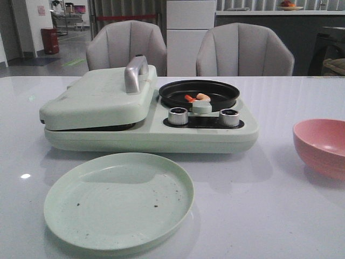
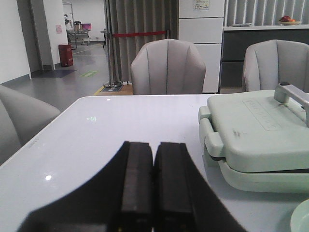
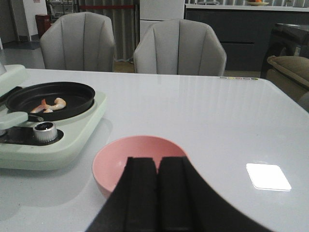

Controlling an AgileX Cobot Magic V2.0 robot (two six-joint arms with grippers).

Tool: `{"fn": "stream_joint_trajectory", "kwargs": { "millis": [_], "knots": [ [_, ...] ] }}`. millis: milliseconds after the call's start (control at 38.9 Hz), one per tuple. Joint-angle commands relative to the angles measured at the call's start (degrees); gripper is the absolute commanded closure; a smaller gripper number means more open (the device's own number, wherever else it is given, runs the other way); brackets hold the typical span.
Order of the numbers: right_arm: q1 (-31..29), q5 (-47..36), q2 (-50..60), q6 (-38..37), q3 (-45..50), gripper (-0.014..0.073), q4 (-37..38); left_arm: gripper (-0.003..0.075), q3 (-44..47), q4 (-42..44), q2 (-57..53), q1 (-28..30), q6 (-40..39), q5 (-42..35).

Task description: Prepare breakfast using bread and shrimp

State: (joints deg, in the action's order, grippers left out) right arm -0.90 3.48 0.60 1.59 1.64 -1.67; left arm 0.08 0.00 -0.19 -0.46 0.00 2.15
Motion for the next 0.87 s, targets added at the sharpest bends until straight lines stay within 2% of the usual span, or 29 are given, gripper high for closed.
{"fn": "stream_joint_trajectory", "kwargs": {
  "millis": [0, 848],
  "knots": [
    [-0.2, -6.72, 1.34, 0.38, -1.06, 0.055, -1.0, 0.0621, 0.48, -0.59, -1.21, -0.3, 0.0, -5.31],
    [-2.35, -6.74, 1.23, 0.38, -1.06, 0.055, -1.0, 0.0621, 0.48, -0.59, -1.21, -0.3, 0.0, -5.31]
  ]
}}
